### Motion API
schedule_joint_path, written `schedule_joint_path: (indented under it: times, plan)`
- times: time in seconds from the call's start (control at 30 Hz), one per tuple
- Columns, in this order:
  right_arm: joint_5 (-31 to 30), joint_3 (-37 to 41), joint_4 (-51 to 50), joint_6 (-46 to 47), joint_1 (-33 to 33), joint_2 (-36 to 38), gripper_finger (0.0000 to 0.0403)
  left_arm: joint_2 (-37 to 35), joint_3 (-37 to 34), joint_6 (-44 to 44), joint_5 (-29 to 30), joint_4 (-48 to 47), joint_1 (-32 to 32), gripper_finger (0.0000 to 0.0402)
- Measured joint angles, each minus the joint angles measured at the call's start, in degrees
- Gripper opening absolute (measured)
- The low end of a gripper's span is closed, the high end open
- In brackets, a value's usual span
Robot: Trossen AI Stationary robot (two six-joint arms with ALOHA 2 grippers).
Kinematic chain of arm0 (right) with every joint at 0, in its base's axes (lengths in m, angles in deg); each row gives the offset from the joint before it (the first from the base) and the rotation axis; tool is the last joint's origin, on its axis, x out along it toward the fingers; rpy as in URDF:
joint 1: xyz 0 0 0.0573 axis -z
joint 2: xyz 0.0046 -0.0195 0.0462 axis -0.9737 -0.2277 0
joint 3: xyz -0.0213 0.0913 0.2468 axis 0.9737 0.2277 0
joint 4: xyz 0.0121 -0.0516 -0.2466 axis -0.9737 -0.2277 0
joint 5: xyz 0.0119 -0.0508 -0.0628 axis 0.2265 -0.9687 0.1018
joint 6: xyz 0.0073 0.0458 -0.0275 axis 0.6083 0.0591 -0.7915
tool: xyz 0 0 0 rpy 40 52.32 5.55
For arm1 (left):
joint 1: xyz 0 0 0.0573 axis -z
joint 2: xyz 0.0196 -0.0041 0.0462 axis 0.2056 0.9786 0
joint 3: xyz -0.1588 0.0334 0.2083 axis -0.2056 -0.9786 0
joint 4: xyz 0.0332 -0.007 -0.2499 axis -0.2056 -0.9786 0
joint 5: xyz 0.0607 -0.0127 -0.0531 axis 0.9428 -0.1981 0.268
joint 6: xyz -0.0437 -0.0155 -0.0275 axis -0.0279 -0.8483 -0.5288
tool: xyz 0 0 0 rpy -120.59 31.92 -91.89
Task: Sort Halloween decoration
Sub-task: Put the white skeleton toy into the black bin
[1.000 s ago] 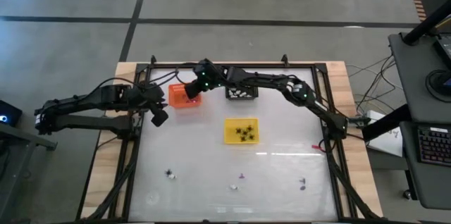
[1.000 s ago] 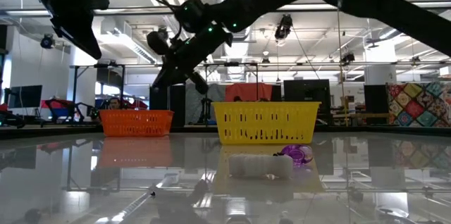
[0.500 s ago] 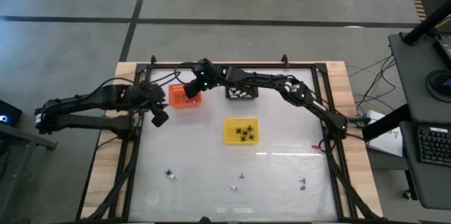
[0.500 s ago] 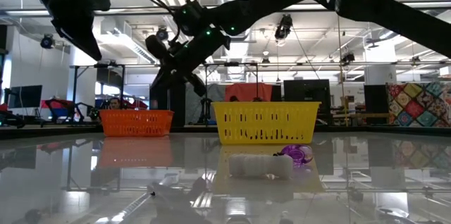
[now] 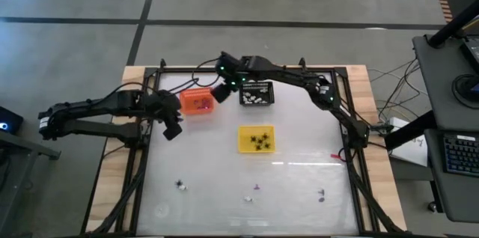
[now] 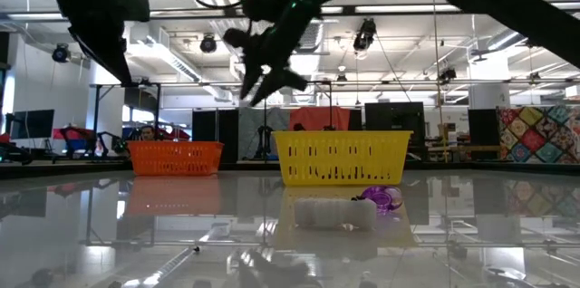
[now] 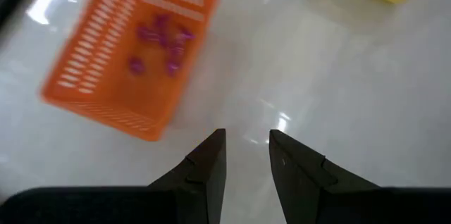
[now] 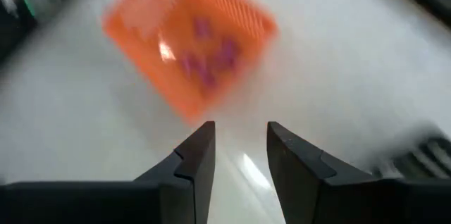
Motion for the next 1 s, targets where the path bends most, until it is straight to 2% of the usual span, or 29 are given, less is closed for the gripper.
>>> schedule_joint_path:
  times: [0.1, 0.23, 0.43, 0.67, 1.0]
  plan:
    - [0.09, -0.36, -10.01, -2.25, -0.52, 2.5, 0.0118, 0.19, 0.0, 0.01, -3.22, -0.07, 0.08, 0.0091]
    - [0.01, -0.34, -19.98, -2.75, -1.91, 6.55, 0.0118, 0.1, 0.0, -0.28, -4.74, -0.25, 0.1, 0.0091]
    - [-0.35, 0.5, -28.88, -1.76, -6.49, 11.2, 0.0118, 0.06, 0.0, -0.23, -9.24, -0.18, 0.1, 0.0101]
    - [-0.44, 4.03, -29.46, -1.0, -14.85, 13.92, 0.0118, 0.01, 0.0, 2.11, -10.77, -0.21, 0.17, 0.0121]
    - [0.61, 13.05, -26.96, -1.26, -26.17, 13.65, 0.0116, 0.14, 0.0, 5.15, -10.7, -0.23, 0.17, 0.0123]
